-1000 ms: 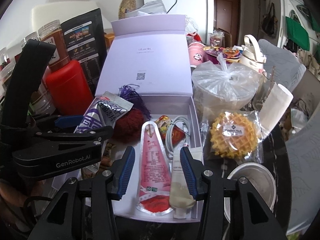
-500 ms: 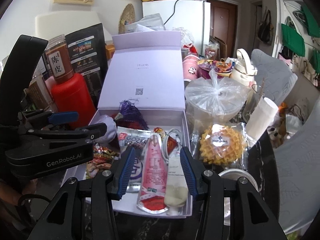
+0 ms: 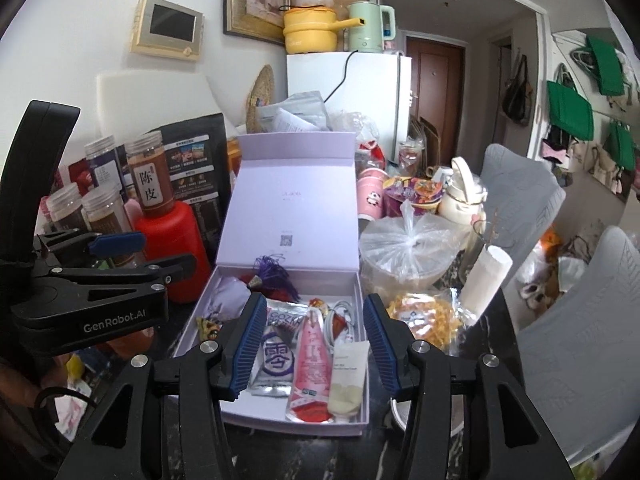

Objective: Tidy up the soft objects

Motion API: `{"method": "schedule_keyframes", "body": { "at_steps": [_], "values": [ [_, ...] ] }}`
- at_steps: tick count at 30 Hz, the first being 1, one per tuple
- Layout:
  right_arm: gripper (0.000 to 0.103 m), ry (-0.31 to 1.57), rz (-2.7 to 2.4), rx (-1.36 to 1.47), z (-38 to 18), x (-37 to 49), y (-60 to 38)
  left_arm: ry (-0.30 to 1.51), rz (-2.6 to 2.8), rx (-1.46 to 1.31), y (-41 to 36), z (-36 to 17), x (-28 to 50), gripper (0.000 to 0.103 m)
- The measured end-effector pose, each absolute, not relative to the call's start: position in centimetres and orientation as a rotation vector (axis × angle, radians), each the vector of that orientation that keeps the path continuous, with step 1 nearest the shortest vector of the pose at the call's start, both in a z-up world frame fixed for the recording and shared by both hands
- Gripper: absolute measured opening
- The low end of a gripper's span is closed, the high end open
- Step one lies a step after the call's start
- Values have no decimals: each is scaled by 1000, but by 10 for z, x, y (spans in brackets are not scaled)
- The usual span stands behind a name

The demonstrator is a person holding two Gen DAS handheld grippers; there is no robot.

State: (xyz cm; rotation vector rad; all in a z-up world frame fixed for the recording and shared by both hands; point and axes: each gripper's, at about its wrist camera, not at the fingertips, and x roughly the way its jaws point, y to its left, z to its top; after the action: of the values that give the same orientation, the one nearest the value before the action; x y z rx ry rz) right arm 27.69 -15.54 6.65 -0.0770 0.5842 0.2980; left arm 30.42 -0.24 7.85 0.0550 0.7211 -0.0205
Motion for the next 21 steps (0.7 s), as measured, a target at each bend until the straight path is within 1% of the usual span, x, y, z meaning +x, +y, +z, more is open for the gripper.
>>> {"method": "schedule_keyframes", "body": {
  "at_steps": [4, 7, 11, 12, 13, 14, 16, 19, 21],
  "values": [
    [51, 552, 303, -79, 76, 259, -155, 686, -20, 51, 0, 89, 285, 63],
    [55, 534, 307, -79, 81, 245, -154, 664, -22, 49, 1, 95, 271, 63],
    [57, 508, 307, -79, 87, 225, -154, 630, -16, 59, 4, 104, 250, 63],
    [60, 503, 307, -77, 88, 221, -154, 622, -14, 61, 4, 106, 244, 63],
    [62, 498, 308, -76, 89, 218, -154, 617, -13, 63, 5, 107, 239, 66],
    [62, 491, 309, -74, 91, 213, -155, 611, -13, 65, 5, 108, 235, 75],
    [64, 482, 307, -71, 92, 204, -155, 590, -11, 70, 6, 110, 223, 83],
    [68, 469, 300, -69, 93, 191, -155, 568, -5, 86, 6, 112, 209, 88],
    [70, 467, 289, -66, 93, 184, -156, 568, -15, 91, 5, 112, 200, 88]
  ]
}}
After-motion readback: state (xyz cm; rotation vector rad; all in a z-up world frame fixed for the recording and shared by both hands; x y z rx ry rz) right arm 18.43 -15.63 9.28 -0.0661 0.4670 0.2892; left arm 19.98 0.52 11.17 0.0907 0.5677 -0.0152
